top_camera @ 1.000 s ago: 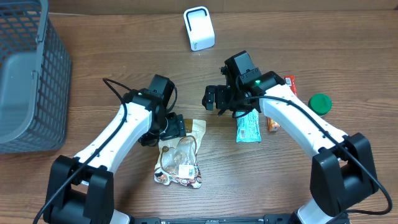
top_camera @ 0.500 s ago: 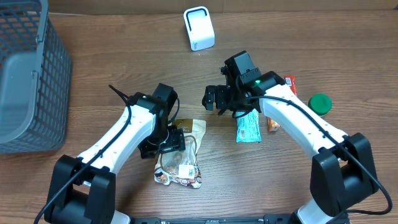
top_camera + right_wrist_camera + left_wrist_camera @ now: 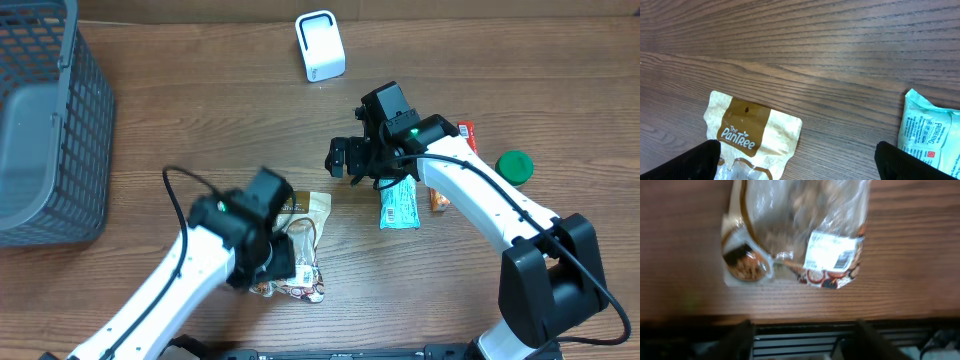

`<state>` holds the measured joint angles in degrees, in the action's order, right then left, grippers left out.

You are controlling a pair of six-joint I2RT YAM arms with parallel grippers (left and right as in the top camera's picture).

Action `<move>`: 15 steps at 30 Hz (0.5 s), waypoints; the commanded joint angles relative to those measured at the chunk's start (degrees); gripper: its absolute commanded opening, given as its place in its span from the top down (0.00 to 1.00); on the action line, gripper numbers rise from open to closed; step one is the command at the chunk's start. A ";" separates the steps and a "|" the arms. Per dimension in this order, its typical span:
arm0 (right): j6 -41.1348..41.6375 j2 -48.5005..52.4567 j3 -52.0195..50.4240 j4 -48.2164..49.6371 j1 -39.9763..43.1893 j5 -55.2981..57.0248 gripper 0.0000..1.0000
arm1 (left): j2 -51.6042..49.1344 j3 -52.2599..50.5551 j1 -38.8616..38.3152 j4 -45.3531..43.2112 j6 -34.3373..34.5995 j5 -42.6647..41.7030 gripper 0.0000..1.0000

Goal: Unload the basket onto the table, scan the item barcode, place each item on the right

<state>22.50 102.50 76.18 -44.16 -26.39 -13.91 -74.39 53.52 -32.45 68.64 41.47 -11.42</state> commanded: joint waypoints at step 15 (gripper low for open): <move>0.22 -0.20 0.98 0.17 -0.13 0.61 0.00 | -6.99 -11.06 -5.70 -13.27 10.86 6.01 0.71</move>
<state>22.52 102.50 76.18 -44.21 -26.39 -13.89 -79.31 42.76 -38.06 56.05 51.09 -10.04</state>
